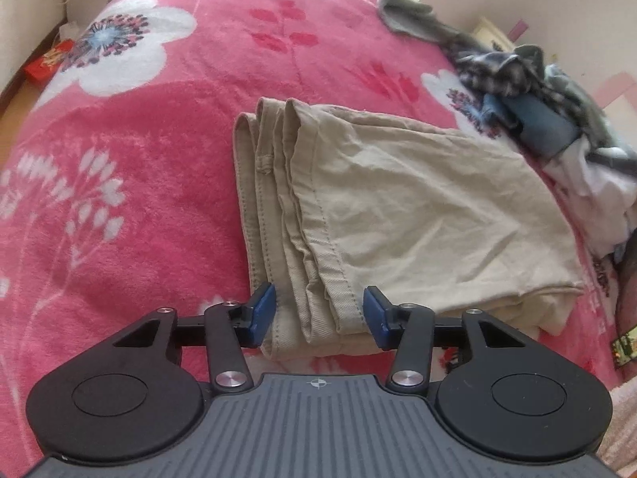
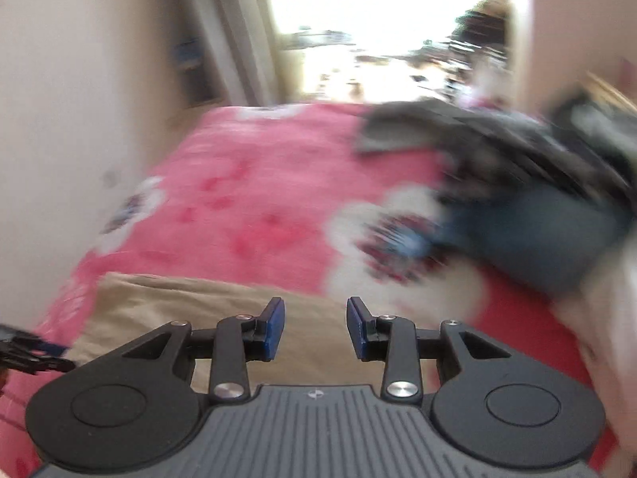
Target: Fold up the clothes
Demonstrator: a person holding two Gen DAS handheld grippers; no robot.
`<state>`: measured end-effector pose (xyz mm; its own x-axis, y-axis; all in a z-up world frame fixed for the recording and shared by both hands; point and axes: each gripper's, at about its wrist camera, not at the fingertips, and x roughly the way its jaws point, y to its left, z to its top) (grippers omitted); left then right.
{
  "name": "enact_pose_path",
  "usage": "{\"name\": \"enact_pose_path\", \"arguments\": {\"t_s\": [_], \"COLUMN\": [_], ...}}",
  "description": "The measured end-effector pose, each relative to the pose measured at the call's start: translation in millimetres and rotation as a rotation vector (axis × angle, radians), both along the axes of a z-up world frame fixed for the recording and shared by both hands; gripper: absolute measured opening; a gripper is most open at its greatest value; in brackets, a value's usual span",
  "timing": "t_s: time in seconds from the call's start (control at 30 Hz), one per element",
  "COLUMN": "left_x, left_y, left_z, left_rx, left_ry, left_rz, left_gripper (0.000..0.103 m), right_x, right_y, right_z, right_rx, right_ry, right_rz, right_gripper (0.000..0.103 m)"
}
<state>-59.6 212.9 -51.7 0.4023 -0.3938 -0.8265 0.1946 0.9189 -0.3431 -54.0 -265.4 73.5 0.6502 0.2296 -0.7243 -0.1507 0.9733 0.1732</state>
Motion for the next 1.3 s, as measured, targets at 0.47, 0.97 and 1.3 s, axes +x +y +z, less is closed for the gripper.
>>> {"name": "enact_pose_path", "arguments": {"t_s": [0.47, 0.97, 1.3], "left_x": [49, 87, 97], "left_y": [-82, -127, -225], "left_z": [15, 35, -4], "left_rx": [0.195, 0.280, 0.181], "left_ry": [-0.136, -0.150, -0.127], "left_rz": [-0.130, -0.229, -0.459], "left_gripper": [0.049, 0.052, 0.052], "right_x": [-17, -36, 70], "right_y": [-44, -92, -150], "right_z": [-57, -82, -143], "right_rx": [0.068, 0.225, 0.654], "right_ry": [-0.010, -0.032, 0.249], "right_rz": [-0.033, -0.056, -0.150], "right_gripper": [0.030, 0.045, 0.047]}}
